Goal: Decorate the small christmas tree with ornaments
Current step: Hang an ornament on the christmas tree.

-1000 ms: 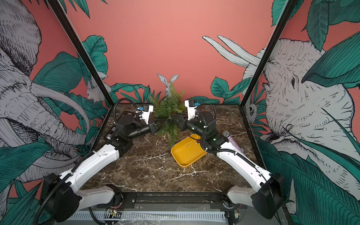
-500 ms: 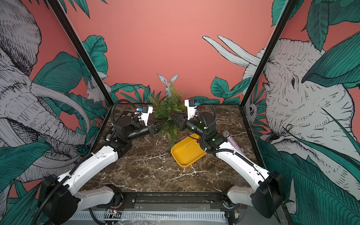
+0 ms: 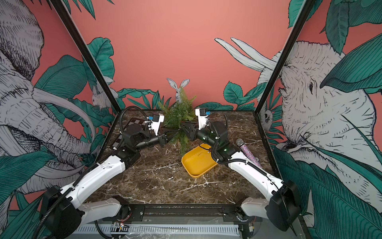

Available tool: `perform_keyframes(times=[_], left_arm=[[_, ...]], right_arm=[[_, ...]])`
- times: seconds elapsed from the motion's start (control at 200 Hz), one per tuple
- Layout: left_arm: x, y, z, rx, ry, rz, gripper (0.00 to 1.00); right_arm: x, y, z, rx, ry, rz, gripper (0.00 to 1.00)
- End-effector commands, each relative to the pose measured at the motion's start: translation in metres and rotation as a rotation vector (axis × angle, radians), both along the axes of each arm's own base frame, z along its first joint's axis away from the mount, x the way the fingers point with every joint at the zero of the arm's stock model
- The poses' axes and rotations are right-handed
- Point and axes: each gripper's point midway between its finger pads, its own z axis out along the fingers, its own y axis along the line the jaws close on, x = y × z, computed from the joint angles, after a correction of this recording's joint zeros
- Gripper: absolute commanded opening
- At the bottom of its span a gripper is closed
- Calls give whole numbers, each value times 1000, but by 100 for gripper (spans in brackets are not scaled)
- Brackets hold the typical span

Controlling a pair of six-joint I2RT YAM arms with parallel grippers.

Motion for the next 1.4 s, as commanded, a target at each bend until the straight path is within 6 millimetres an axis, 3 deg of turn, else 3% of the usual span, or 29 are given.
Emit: perform_keyframes(times=[0.0, 0.255, 0.615, 0.865, 1.395], left_arm=[[-2, 5, 1, 26, -42, 33, 0], [-1, 7, -10, 67, -57, 62, 0], [2, 8, -3, 110, -122, 110, 0], [13, 12, -8, 153, -135, 177, 0], [35, 12, 3, 175, -164, 250, 0]], right_arm=[[-5, -2, 21, 51, -73, 1, 30], [-6, -3, 16, 46, -82, -5, 30], [-4, -6, 13, 70, -129, -27, 31], [-5, -9, 15, 87, -172, -36, 32], [-4, -9, 8, 93, -201, -47, 33]])
